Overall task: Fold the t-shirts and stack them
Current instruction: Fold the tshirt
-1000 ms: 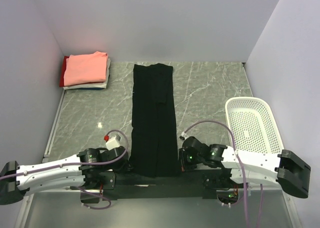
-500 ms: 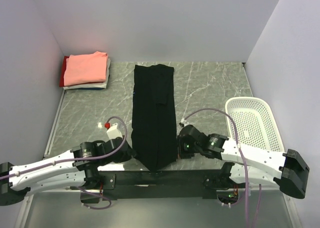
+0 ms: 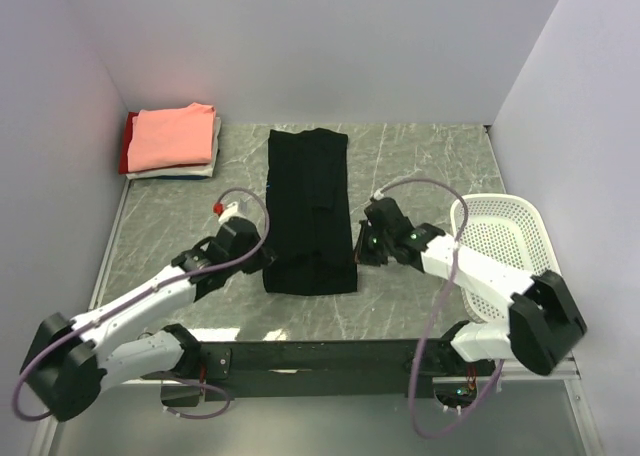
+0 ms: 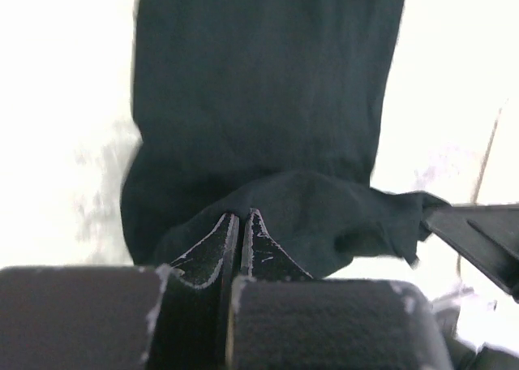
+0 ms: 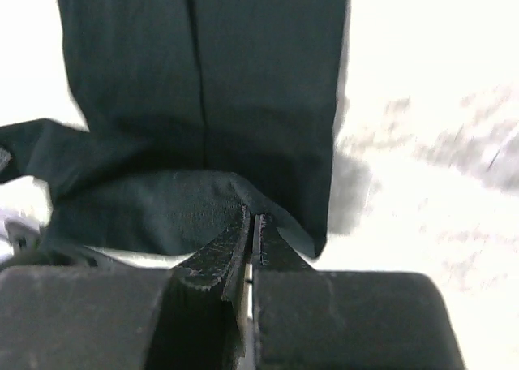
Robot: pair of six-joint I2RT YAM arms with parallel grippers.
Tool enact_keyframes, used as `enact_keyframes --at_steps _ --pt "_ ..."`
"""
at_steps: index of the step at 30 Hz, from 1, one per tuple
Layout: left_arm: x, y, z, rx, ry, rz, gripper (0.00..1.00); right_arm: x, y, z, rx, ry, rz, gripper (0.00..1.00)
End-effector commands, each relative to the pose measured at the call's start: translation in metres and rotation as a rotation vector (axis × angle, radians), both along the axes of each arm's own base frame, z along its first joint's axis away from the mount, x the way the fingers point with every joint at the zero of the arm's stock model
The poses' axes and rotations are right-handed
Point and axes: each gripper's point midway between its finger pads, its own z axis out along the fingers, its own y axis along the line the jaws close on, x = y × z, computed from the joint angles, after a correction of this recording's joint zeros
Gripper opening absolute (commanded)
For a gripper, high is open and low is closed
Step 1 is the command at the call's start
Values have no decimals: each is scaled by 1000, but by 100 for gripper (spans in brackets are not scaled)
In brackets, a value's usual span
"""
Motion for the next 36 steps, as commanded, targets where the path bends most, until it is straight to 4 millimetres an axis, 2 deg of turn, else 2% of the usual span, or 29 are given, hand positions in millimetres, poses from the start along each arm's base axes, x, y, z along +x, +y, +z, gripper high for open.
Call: enact_keyframes --at_steps 1,2,3,4,6,7,8,9,10,12,13,18,21,30,36 --pt "45 -18 28 -82 -99 -20 1 53 14 20 43 -92 -6 0" --pt "53 -18 27 -84 -97 -12 1 60 16 19 39 -92 -3 0" --pt "63 -14 16 -68 -73 9 0 71 14 9 27 -70 -18 0" --pt "73 -16 22 -80 -87 17 0 83 19 18 41 -89 -20 0" --pt "88 -10 19 -78 -83 44 0 97 21 15 42 -81 -22 0" --pt "97 -11 16 -78 -78 50 0 110 20 12 37 -73 -37 0" --pt "106 -6 15 -80 -73 70 0 116 21 11 36 -72 -33 0" --pt "115 -5 11 -80 -61 78 1 121 22 2 30 -47 -34 0" --pt "121 -6 11 -92 -58 79 0 131 21 7 44 -56 -40 0" --pt "136 -1 10 -105 -42 102 1 139 20 0 37 -37 -41 0" --pt "141 -2 11 -111 -47 104 1 147 19 5 48 -45 -48 0" --pt "169 -3 13 -117 -45 113 1 166 15 5 68 -33 -62 0" --pt "179 -3 10 -123 -34 110 1 176 13 4 65 -24 -67 0" --pt "201 2 -4 -130 0 125 1 198 8 -2 86 0 -97 0" --pt "214 6 -12 -127 15 132 1 205 1 -4 82 0 -117 0"
